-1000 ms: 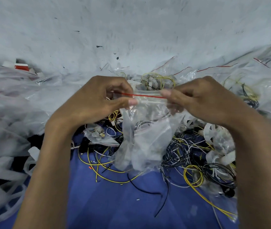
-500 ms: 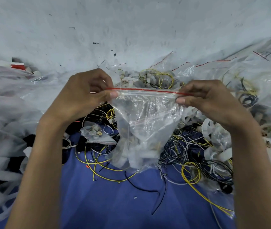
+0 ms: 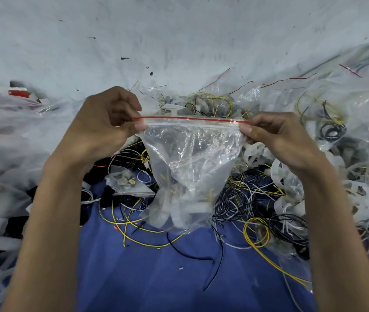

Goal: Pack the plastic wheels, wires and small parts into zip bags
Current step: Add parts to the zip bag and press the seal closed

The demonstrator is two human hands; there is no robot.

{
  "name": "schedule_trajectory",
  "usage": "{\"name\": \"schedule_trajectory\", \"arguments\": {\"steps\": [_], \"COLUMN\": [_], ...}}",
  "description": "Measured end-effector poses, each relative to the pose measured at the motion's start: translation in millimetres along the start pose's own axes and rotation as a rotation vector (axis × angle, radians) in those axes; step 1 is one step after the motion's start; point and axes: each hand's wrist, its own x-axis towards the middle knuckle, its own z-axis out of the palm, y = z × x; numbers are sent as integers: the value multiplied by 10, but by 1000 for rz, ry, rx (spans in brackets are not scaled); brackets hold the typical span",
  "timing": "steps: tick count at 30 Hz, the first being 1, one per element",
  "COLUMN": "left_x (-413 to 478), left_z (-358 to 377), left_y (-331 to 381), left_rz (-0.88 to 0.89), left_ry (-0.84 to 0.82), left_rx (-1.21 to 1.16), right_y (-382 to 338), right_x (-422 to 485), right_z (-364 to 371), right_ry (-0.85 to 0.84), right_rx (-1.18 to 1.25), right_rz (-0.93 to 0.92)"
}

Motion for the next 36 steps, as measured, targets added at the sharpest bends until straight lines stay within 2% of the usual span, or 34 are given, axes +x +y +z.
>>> {"name": "schedule_trajectory", "arguments": {"steps": [4,8,13,19,26,31,36], "left_x": [-35,-37,-10,23,-22,-26,-45], "left_z": [-18,42,138,188,272,265,309], "left_y": [58,60,30,-3,58,77,120], "left_rz": [28,-5,-20,65,53,140,149], "left_ry": [-98,-135,-97,-35,-126,-62,-57], "left_rx": [-28,-7,72,322,199,210,185], "right_y": [-11,-64,-83,-81,-101,-181,-214], "right_x": [0,-16,-4,-12,31,-12,8], "right_z": [-32,-45,10,30,121,130,174], "right_ry": [72,4,25,31,15,-5,-15], "right_rx": [-94,-85,-46,-55,-58,-36,-115], "right_rz": [-94,-45,-95,-132,-150,-164,-169]}}
